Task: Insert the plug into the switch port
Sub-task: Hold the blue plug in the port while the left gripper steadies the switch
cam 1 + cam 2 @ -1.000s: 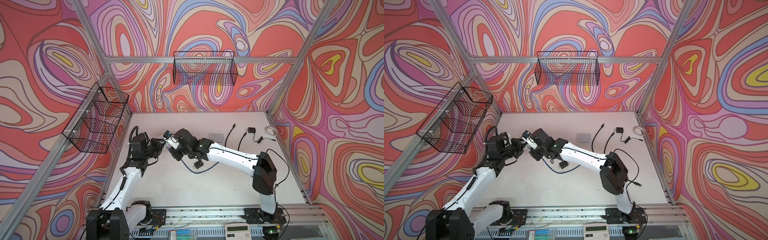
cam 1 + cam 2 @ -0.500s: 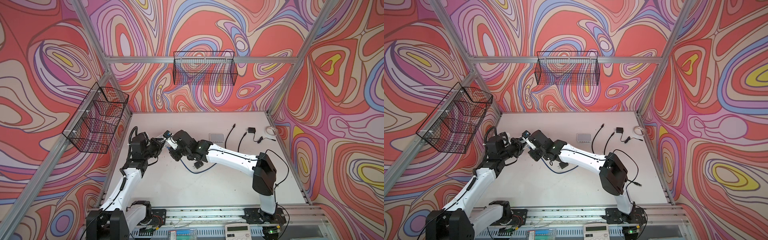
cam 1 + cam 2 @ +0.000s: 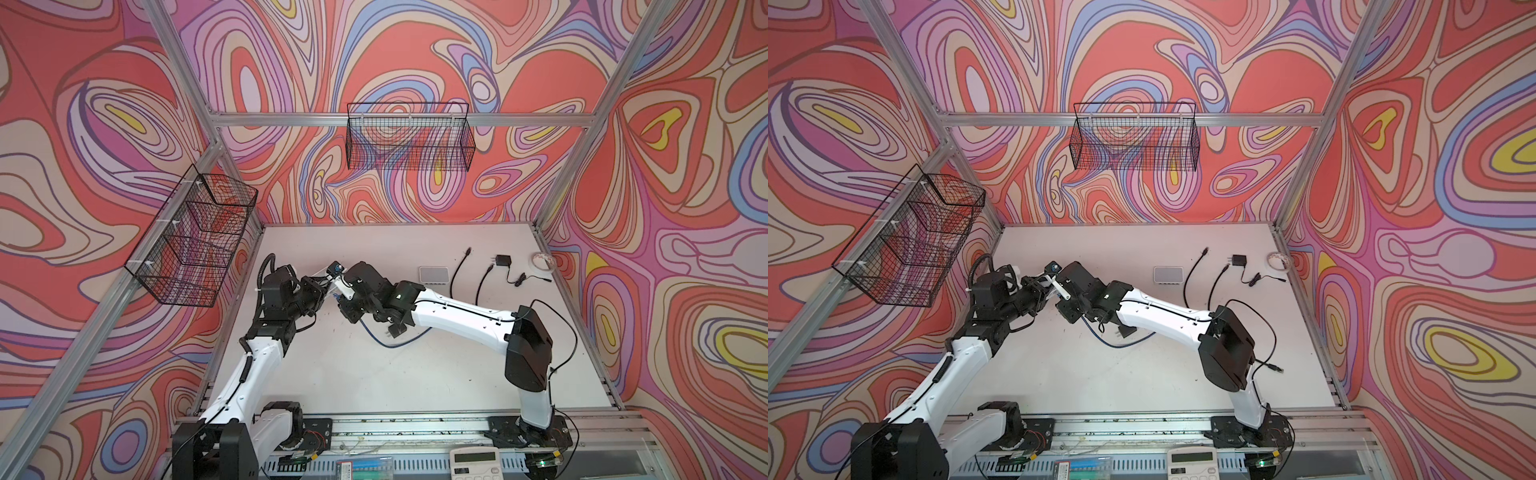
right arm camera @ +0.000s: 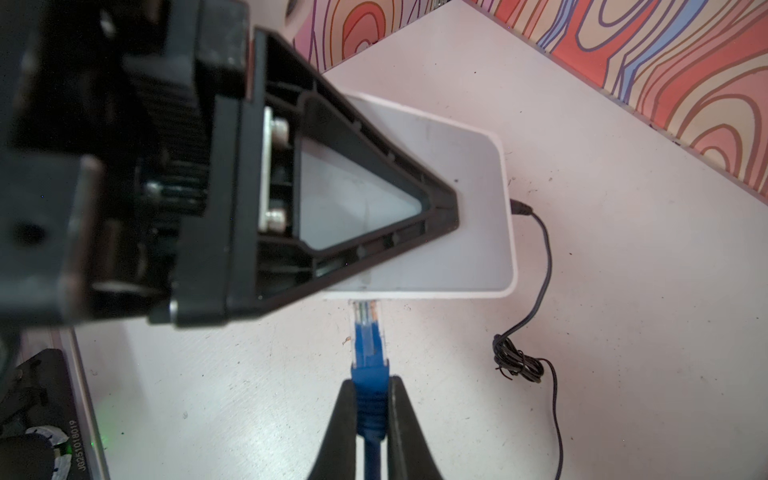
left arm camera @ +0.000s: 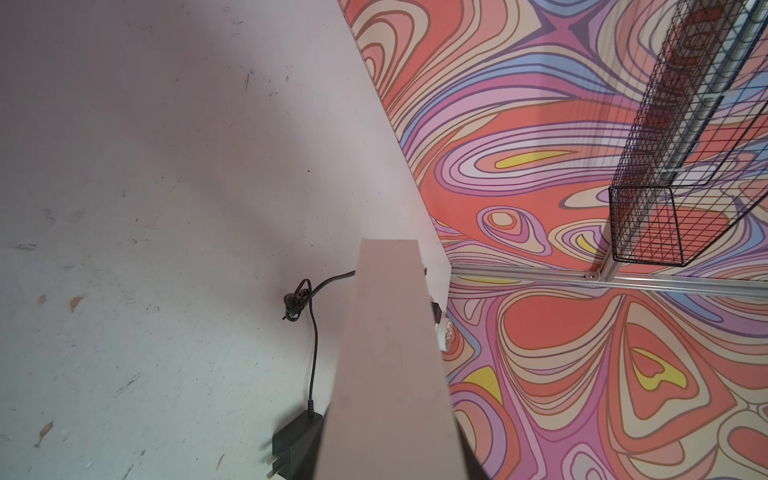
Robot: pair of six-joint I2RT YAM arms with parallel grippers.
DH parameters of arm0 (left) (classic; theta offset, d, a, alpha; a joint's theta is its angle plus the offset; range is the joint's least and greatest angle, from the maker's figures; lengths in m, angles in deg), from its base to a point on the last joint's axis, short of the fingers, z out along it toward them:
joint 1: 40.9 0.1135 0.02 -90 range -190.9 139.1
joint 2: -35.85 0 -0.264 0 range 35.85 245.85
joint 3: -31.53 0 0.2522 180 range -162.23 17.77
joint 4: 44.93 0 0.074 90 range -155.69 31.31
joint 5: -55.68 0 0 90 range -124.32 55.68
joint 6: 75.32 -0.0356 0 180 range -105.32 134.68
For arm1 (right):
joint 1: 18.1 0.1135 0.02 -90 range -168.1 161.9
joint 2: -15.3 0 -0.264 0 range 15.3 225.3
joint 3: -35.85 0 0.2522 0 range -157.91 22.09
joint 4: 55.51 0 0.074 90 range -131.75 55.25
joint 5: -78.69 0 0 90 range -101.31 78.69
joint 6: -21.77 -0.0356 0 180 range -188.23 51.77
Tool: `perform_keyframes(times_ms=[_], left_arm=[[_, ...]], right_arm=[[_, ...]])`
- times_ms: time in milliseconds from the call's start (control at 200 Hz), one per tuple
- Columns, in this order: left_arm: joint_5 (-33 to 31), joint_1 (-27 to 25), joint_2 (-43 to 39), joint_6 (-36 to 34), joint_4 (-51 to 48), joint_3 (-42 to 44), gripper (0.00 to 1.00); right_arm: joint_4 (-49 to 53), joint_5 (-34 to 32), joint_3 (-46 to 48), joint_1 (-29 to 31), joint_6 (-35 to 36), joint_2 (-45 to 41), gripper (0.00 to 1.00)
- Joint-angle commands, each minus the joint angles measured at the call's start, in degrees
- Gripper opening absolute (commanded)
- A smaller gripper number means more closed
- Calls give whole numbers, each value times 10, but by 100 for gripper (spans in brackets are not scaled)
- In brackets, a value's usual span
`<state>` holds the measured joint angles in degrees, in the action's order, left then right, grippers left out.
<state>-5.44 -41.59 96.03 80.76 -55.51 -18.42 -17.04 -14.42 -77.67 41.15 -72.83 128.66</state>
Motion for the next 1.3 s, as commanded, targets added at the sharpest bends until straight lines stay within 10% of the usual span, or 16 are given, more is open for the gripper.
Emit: perform_keyframes(times_ms=[0, 1292], left_arm=[[114, -27, -20, -22, -70, 10, 0], [225, -27, -38, -61, 51, 48, 0]], right_arm=[[-128, -22, -21, -15, -24, -6, 0], [-197, 91, 17, -51, -48, -38, 0]])
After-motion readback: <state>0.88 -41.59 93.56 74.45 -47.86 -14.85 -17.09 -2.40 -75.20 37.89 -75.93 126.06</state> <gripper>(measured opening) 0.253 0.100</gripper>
